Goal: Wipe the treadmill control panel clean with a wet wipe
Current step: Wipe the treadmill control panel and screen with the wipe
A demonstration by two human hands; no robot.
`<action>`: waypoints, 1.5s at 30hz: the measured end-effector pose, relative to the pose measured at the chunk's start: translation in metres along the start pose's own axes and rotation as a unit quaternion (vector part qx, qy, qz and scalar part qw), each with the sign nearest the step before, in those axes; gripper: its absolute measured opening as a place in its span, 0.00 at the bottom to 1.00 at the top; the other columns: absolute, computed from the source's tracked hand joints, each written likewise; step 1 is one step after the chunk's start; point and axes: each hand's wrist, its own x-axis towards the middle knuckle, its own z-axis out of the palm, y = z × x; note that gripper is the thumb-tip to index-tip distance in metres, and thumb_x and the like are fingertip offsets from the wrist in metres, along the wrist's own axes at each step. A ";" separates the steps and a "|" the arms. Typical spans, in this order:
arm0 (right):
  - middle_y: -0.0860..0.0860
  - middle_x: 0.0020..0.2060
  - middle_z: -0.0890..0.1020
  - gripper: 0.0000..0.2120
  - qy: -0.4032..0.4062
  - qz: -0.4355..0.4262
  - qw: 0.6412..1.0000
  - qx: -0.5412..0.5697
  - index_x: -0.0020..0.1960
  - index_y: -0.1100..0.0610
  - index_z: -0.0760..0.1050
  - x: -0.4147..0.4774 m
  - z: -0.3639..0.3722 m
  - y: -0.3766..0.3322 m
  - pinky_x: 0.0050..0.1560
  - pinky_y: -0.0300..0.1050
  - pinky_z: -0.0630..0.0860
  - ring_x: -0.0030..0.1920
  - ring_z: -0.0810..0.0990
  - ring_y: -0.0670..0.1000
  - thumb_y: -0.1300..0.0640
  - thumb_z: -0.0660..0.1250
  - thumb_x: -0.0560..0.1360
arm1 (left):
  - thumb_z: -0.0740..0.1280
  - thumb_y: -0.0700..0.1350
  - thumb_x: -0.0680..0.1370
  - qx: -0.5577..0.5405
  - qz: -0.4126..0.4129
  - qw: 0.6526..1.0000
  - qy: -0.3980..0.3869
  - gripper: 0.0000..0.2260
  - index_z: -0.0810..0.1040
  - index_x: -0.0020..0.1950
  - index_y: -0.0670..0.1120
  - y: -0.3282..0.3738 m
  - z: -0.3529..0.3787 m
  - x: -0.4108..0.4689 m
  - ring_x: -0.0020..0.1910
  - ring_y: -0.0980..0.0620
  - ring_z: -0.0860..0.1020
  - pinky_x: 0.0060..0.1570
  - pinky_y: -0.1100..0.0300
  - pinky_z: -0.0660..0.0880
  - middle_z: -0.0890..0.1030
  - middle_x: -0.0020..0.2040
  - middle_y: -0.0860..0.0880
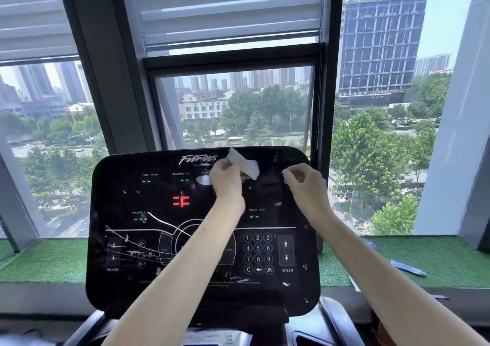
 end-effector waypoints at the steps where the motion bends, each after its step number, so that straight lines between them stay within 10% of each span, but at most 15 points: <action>1: 0.49 0.47 0.80 0.07 0.015 -0.048 0.995 -0.090 0.51 0.55 0.77 0.000 -0.004 0.005 0.43 0.35 0.71 0.49 0.78 0.47 0.56 0.61 0.78 | 0.65 0.43 0.76 0.097 0.087 0.990 0.046 0.03 0.76 0.41 0.47 0.007 -0.003 0.010 0.39 0.50 0.78 0.53 0.49 0.75 0.80 0.37 0.48; 5: 0.51 0.71 0.65 0.19 -0.004 -0.095 0.962 -0.254 0.68 0.57 0.68 0.000 -0.011 0.024 0.62 0.41 0.65 0.71 0.62 0.51 0.63 0.56 0.78 | 0.60 0.42 0.77 0.335 0.223 0.913 0.059 0.09 0.76 0.39 0.43 0.009 -0.004 0.035 0.40 0.52 0.72 0.53 0.51 0.69 0.76 0.48 0.44; 9: 0.56 0.75 0.55 0.27 -0.030 -0.088 0.962 -0.258 0.75 0.58 0.56 -0.003 -0.007 0.033 0.70 0.42 0.57 0.74 0.55 0.52 0.68 0.55 0.77 | 0.57 0.38 0.80 0.379 0.285 0.880 0.033 0.08 0.74 0.46 0.38 -0.005 0.017 0.028 0.41 0.48 0.71 0.42 0.58 0.68 0.72 0.50 0.44; 12: 0.56 0.63 0.73 0.30 -0.022 -0.068 0.978 -0.195 0.75 0.55 0.55 0.000 -0.011 0.034 0.46 0.43 0.76 0.53 0.78 0.55 0.70 0.55 0.74 | 0.56 0.41 0.81 0.362 0.274 0.891 0.022 0.08 0.74 0.46 0.41 -0.009 0.036 0.026 0.43 0.48 0.71 0.41 0.57 0.65 0.72 0.50 0.45; 15: 0.62 0.48 0.80 0.31 -0.024 -0.052 0.990 -0.132 0.73 0.51 0.57 0.001 -0.018 0.031 0.27 0.52 0.70 0.30 0.75 0.60 0.71 0.53 0.73 | 0.55 0.43 0.82 0.382 0.299 0.874 -0.020 0.11 0.75 0.52 0.40 -0.017 0.054 0.018 0.41 0.53 0.68 0.41 0.67 0.60 0.72 0.52 0.44; 18: 0.69 0.54 0.76 0.33 -0.032 -0.051 0.992 -0.115 0.72 0.49 0.58 -0.002 -0.022 0.032 0.24 0.53 0.67 0.28 0.74 0.63 0.72 0.53 0.72 | 0.56 0.39 0.81 0.387 0.335 0.854 -0.090 0.10 0.75 0.51 0.37 -0.028 0.070 0.011 0.40 0.55 0.67 0.40 0.75 0.62 0.73 0.49 0.43; 22: 0.56 0.68 0.70 0.33 -0.020 -0.048 0.996 -0.066 0.69 0.49 0.61 0.002 -0.026 0.036 0.24 0.45 0.65 0.29 0.76 0.55 0.74 0.52 0.70 | 0.58 0.33 0.77 0.438 0.357 0.801 -0.198 0.08 0.74 0.42 0.36 -0.036 0.093 0.002 0.38 0.50 0.69 0.37 0.67 0.63 0.72 0.41 0.43; 26: 0.54 0.66 0.73 0.30 -0.003 -0.026 0.999 -0.024 0.64 0.50 0.65 -0.003 -0.035 0.035 0.40 0.43 0.75 0.55 0.78 0.47 0.75 0.52 0.70 | 0.61 0.38 0.78 0.453 0.308 0.755 -0.362 0.12 0.75 0.34 0.38 -0.017 0.093 -0.017 0.34 0.49 0.72 0.37 0.58 0.68 0.77 0.35 0.42; 28: 0.55 0.61 0.76 0.27 0.013 -0.013 0.999 -0.038 0.63 0.52 0.64 -0.008 -0.040 0.038 0.41 0.38 0.74 0.58 0.76 0.48 0.75 0.52 0.71 | 0.62 0.44 0.79 0.395 0.310 0.794 -0.343 0.19 0.72 0.29 0.40 0.001 0.079 -0.012 0.26 0.49 0.72 0.37 0.63 0.70 0.75 0.27 0.41; 30: 0.55 0.58 0.78 0.24 0.008 0.000 0.999 -0.045 0.62 0.52 0.63 -0.011 -0.042 0.040 0.33 0.31 0.71 0.52 0.79 0.50 0.75 0.53 0.73 | 0.61 0.44 0.80 0.370 0.339 0.838 -0.215 0.17 0.76 0.34 0.38 0.012 0.064 0.010 0.31 0.48 0.75 0.43 0.72 0.68 0.77 0.32 0.40; 33: 0.53 0.57 0.80 0.22 -0.022 -0.009 0.998 -0.051 0.58 0.53 0.63 -0.015 -0.039 0.041 0.19 0.37 0.65 0.26 0.75 0.48 0.75 0.55 0.72 | 0.58 0.43 0.81 0.452 0.385 0.801 -0.078 0.11 0.79 0.47 0.40 0.009 0.051 0.032 0.41 0.51 0.75 0.38 0.68 0.68 0.75 0.49 0.45; 45: 0.58 0.57 0.80 0.18 0.022 0.022 0.998 -0.050 0.53 0.55 0.67 -0.017 -0.040 0.049 0.24 0.38 0.67 0.29 0.78 0.47 0.73 0.55 0.71 | 0.59 0.35 0.79 0.531 0.405 0.646 -0.369 0.13 0.79 0.59 0.44 -0.055 0.086 -0.009 0.51 0.48 0.75 0.49 0.58 0.73 0.75 0.51 0.44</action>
